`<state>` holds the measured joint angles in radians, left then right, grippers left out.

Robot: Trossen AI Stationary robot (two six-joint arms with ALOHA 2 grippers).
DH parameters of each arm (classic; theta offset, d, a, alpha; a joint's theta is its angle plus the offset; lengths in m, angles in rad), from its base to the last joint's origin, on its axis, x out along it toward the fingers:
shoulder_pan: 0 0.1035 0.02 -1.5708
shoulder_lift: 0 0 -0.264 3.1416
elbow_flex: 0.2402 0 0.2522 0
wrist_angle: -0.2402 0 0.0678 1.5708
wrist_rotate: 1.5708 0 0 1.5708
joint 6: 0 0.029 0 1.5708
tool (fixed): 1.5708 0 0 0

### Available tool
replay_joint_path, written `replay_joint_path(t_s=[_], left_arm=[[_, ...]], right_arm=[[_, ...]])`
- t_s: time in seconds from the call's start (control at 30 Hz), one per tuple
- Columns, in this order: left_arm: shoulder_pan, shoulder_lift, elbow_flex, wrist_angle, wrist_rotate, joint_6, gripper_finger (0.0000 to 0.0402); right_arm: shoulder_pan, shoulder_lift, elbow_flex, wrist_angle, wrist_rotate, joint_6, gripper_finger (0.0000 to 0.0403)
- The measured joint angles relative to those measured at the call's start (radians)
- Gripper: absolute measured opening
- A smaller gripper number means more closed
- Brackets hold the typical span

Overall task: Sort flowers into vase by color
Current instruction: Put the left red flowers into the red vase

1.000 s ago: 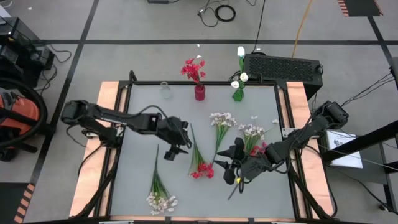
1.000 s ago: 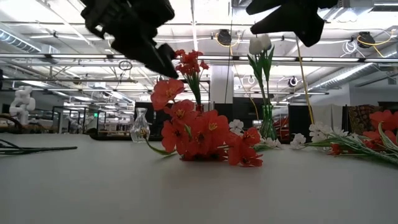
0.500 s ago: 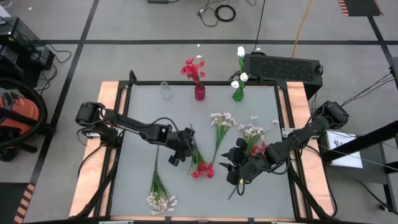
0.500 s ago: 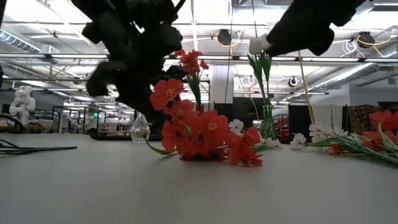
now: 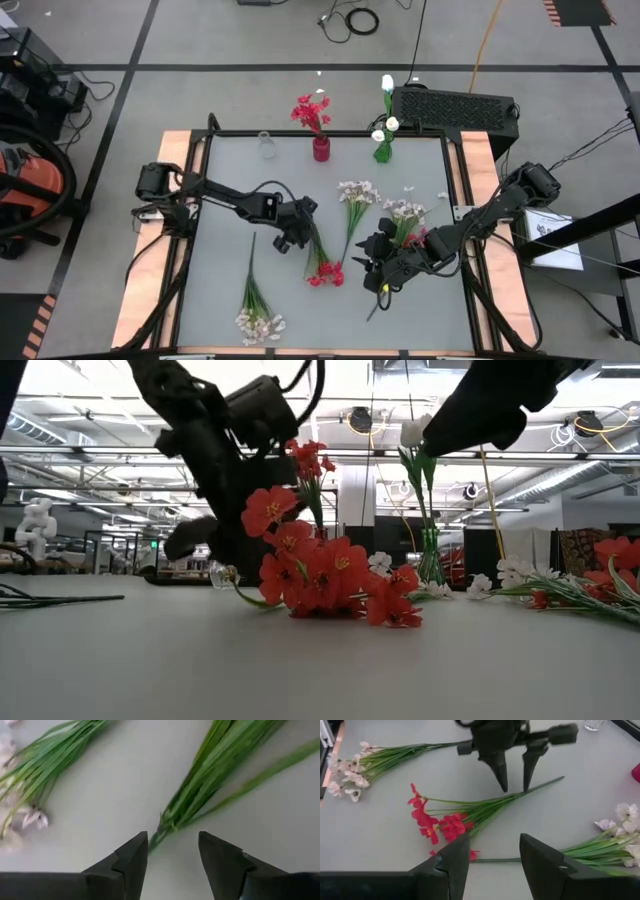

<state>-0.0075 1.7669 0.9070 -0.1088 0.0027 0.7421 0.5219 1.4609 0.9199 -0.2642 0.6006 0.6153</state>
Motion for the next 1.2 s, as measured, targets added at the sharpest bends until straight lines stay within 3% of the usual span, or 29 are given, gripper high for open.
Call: replay_joint_path(t_s=[0.23,0.6,0.73,0.87,1.07,1.2], left_arm=[[0.031,0.054,0.002,0.075,0.031,0.028,0.0136],[0.054,0.07,0.014,0.062,0.059,0.094,0.0017],[0.048,0.06,0.014,0.05,0.068,0.079,0.0008],[0.022,-0.012,0.008,0.003,0.067,0.076,0.0002],[-0.001,-0.246,0.008,-0.184,0.079,0.012,0.0001],[-0.013,-0.436,0.01,-0.256,0.169,-0.004,0.0001]], right_arm=[[-0.016,0.0,0.0,0.004,-0.004,-0.035,0.0164],[-0.054,0.0,0.0,0.006,-0.004,-0.137,0.0164],[-0.087,0.0,0.0,0.006,-0.004,-0.16,0.0164],[-0.118,-0.005,0.0,0.003,-0.005,-0.173,0.0164],[-0.157,-0.063,0.0,0.004,-0.001,-0.211,0.0164],[-0.17,-0.111,0.001,0.005,0.044,-0.222,0.0164]])
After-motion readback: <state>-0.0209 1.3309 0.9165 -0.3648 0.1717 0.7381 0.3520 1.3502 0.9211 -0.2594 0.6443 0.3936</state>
